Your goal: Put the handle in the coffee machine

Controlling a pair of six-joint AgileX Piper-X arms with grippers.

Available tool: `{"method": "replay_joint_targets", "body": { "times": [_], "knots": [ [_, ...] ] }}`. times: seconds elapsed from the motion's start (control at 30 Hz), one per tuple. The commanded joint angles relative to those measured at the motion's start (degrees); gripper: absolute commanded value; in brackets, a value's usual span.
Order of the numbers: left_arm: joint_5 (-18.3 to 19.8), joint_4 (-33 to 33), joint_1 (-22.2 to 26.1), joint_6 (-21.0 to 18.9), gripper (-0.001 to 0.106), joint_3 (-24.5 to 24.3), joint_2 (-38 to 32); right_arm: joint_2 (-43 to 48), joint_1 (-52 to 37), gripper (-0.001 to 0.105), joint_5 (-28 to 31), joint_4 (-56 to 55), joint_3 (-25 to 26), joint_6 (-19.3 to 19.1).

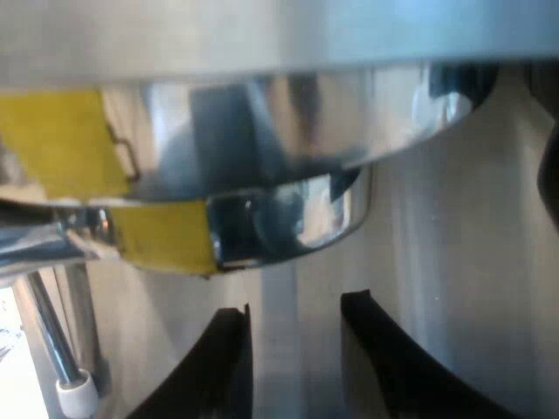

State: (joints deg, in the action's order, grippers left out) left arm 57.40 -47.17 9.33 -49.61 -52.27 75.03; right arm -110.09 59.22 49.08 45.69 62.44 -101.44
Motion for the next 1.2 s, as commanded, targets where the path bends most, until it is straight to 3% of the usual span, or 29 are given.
{"method": "replay_joint_targets", "body": {
  "times": [0.03,0.5,0.6,1.03,1.2],
  "knots": [
    [13.27,4.60,-0.28,-1.93,0.000,-2.58,-1.85,0.11,-0.35,0.028,-0.50,1.89,0.91,-1.87],
    [13.27,4.60,-0.28,-1.93,0.000,-2.58,-1.74,0.11,-0.35,0.028,-0.22,4.12,2.43,-2.49],
    [13.27,4.60,-0.28,-1.93,0.000,-2.58,-1.74,0.11,-0.35,0.028,-0.02,7.10,2.80,-6.02],
    [13.14,4.60,-0.28,-1.93,0.000,-2.58,-1.74,0.11,-0.35,0.028,-0.02,11.15,2.92,-6.56],
    [9.89,4.60,-0.28,-1.93,0.000,-2.58,-1.74,0.11,-0.35,0.028,-0.02,11.27,2.92,-6.39]
  ]
}}
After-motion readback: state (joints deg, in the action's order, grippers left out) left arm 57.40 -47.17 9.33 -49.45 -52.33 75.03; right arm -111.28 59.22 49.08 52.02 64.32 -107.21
